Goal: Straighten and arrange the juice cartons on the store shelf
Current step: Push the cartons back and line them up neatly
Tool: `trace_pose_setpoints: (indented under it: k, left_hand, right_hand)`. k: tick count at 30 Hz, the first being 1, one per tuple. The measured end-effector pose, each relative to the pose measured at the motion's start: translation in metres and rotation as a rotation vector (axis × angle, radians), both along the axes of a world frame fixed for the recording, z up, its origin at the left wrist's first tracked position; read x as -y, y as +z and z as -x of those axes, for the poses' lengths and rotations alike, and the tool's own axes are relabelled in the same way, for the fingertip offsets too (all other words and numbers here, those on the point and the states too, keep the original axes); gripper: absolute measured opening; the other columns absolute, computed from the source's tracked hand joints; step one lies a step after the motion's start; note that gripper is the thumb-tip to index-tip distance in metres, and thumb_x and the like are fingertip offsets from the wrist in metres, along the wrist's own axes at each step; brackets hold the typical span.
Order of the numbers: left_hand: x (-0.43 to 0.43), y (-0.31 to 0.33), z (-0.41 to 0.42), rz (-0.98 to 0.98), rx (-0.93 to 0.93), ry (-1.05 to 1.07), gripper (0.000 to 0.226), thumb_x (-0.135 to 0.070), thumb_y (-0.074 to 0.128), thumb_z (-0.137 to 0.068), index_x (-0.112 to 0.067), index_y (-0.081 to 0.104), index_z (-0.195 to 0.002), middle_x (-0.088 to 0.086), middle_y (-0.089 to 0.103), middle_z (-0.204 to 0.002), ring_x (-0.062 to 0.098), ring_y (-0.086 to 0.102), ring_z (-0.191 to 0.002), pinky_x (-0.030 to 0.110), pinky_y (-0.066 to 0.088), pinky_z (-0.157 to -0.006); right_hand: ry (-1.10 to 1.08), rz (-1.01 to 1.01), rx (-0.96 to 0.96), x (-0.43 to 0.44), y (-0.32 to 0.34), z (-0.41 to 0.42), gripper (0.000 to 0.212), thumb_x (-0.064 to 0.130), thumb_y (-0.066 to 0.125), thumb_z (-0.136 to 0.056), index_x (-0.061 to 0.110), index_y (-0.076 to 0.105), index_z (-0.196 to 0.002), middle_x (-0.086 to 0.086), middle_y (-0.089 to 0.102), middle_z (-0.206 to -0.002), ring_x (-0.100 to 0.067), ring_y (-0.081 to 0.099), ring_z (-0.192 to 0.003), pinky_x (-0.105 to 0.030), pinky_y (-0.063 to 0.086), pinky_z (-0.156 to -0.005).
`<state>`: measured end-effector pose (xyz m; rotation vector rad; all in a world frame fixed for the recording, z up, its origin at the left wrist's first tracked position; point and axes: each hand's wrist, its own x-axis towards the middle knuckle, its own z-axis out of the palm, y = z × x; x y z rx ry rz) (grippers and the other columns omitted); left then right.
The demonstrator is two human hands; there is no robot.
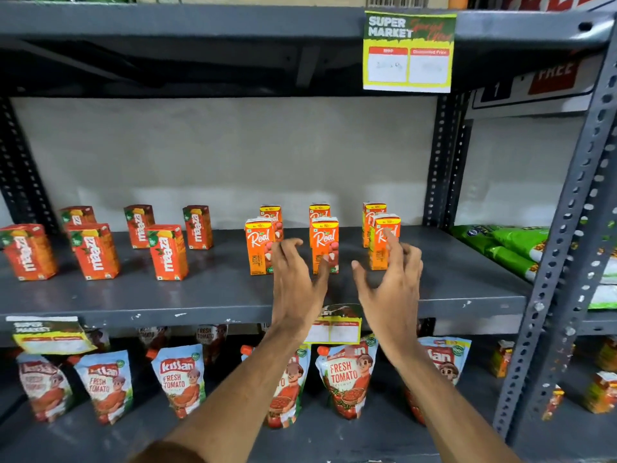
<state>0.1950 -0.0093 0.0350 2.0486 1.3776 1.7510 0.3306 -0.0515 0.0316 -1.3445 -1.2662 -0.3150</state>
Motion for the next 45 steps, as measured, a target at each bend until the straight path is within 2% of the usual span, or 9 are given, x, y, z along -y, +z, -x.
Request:
trace_pose_setpoints:
  k: [3, 7, 9, 12, 18, 21, 24, 31, 45]
  left_hand:
    - [0.008, -0.008, 0.036, -0.043, -0.036, 0.025, 0.041, -0.047, 0.050, -0.095, -0.022, 0.035, -0.122, 0.002, 0.041, -0.126, 0.022, 0.048, -0.115, 0.045, 0.051, -0.091]
    - [0.006, 0.000, 0.097, -0.129, -0.085, 0.098, 0.033, -0.039, 0.053, -0.096, -0.019, 0.040, -0.119, 0.000, 0.044, -0.117, 0.016, 0.049, -0.105, 0.043, 0.052, -0.085]
    - [0.000, 0.007, 0.136, -0.177, -0.078, 0.131, 0.031, -0.038, 0.053, -0.096, -0.021, 0.041, -0.118, -0.001, 0.044, -0.117, 0.012, 0.048, -0.103, 0.039, 0.052, -0.083]
    - [-0.011, 0.021, 0.182, -0.190, -0.035, 0.220, 0.033, -0.037, 0.055, -0.093, -0.020, 0.039, -0.115, 0.004, 0.047, -0.117, 0.014, 0.045, -0.104, 0.038, 0.049, -0.084]
    - [-0.035, 0.012, 0.250, 0.091, 0.047, 0.260, 0.067, -0.044, 0.076, -0.076, -0.012, 0.035, -0.118, 0.013, 0.044, -0.121, 0.031, 0.045, -0.118, 0.051, 0.044, -0.100]
    - [-0.042, 0.007, 0.253, 0.203, 0.033, 0.240, 0.087, -0.052, 0.081, -0.066, -0.012, 0.031, -0.125, 0.013, 0.041, -0.125, 0.032, 0.042, -0.123, 0.049, 0.044, -0.103]
    - [-0.049, 0.011, 0.251, 0.313, 0.005, 0.244, 0.098, -0.053, 0.083, -0.062, -0.007, 0.031, -0.131, 0.014, 0.043, -0.126, 0.031, 0.044, -0.121, 0.046, 0.044, -0.099]
    - [-0.056, 0.007, 0.253, 0.342, -0.224, 0.244, 0.076, -0.047, 0.072, -0.079, -0.002, 0.037, -0.129, 0.020, 0.049, -0.128, 0.035, 0.048, -0.119, 0.048, 0.042, -0.100]
    - [-0.067, 0.007, 0.247, 0.532, -0.492, 0.365, 0.081, -0.071, 0.040, -0.088, -0.014, 0.019, -0.143, 0.019, 0.042, -0.141, 0.037, 0.042, -0.130, 0.049, 0.035, -0.105]
  right_hand:
    - [0.187, -0.058, 0.029, 0.009, 0.004, 0.045, 0.055, 0.037, 0.066, -0.090, 0.021, 0.045, -0.138, -0.002, 0.047, -0.119, -0.004, 0.049, -0.102, -0.005, 0.043, -0.083]
    - [0.326, -0.013, -0.025, 0.000, 0.021, 0.108, 0.055, 0.035, 0.069, -0.087, 0.020, 0.048, -0.135, 0.002, 0.050, -0.117, 0.006, 0.046, -0.094, 0.000, 0.040, -0.078]
    - [0.341, 0.015, -0.084, -0.012, 0.027, 0.140, 0.060, 0.031, 0.073, -0.084, 0.019, 0.045, -0.136, -0.001, 0.053, -0.119, 0.005, 0.050, -0.100, -0.004, 0.040, -0.083]
    - [0.303, 0.094, -0.221, -0.038, 0.036, 0.168, 0.078, 0.025, 0.081, -0.075, 0.016, 0.037, -0.139, -0.010, 0.048, -0.129, -0.023, 0.051, -0.118, -0.030, 0.045, -0.097]
    - [0.011, 0.351, -0.396, -0.082, 0.028, 0.192, 0.120, 0.032, 0.092, -0.059, 0.003, 0.018, -0.149, -0.025, 0.029, -0.150, -0.045, 0.026, -0.140, -0.054, 0.028, -0.111]
    - [-0.033, 0.451, -0.340, -0.089, 0.023, 0.195, 0.123, 0.036, 0.093, -0.057, 0.001, 0.017, -0.148, -0.026, 0.030, -0.151, -0.046, 0.028, -0.140, -0.057, 0.029, -0.111]
    - [-0.034, 0.482, -0.249, -0.087, 0.022, 0.195, 0.107, 0.033, 0.092, -0.057, 0.001, 0.030, -0.138, -0.023, 0.043, -0.139, -0.044, 0.039, -0.131, -0.055, 0.037, -0.106]
    - [-0.012, 0.458, -0.232, -0.081, 0.021, 0.192, 0.072, 0.019, 0.084, -0.070, 0.000, 0.045, -0.127, -0.023, 0.052, -0.126, -0.039, 0.048, -0.122, -0.048, 0.043, -0.103]
    - [-0.001, 0.469, -0.206, -0.077, 0.024, 0.200, 0.074, 0.026, 0.084, -0.074, 0.005, 0.041, -0.130, -0.021, 0.051, -0.128, -0.037, 0.051, -0.122, -0.050, 0.047, -0.100]
